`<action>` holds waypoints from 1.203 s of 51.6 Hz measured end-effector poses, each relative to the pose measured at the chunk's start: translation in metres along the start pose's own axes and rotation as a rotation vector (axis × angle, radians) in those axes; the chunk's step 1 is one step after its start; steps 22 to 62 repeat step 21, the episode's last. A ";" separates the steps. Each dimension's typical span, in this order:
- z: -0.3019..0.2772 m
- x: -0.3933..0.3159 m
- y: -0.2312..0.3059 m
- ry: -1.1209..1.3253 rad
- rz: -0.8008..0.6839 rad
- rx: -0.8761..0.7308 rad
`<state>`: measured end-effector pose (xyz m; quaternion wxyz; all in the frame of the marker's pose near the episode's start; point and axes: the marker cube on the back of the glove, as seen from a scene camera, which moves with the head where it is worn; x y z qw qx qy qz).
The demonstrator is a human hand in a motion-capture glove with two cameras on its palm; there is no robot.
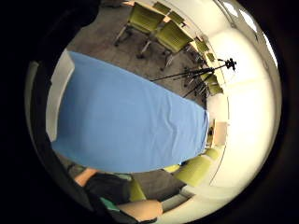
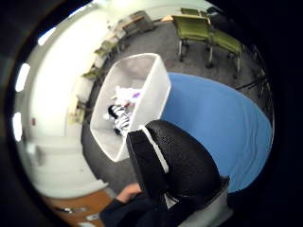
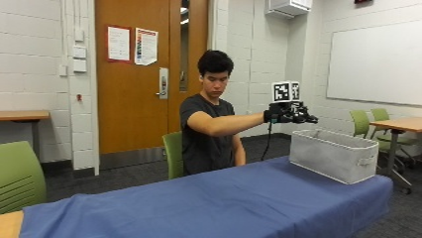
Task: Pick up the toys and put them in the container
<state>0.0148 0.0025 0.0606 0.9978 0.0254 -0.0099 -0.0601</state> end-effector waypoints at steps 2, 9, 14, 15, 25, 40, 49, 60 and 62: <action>0.002 0.012 0.004 -0.001 0.015 0.003; 0.011 0.052 0.025 -0.016 0.069 0.000; 0.018 0.069 0.037 0.000 0.089 -0.004; 0.020 0.072 0.039 0.001 0.092 -0.005; 0.024 0.082 0.046 -0.021 0.105 -0.014; 0.024 0.082 0.046 -0.021 0.105 -0.014; 0.024 0.082 0.046 -0.021 0.105 -0.014; 0.024 0.082 0.046 -0.021 0.105 -0.014; 0.024 0.082 0.046 -0.021 0.105 -0.014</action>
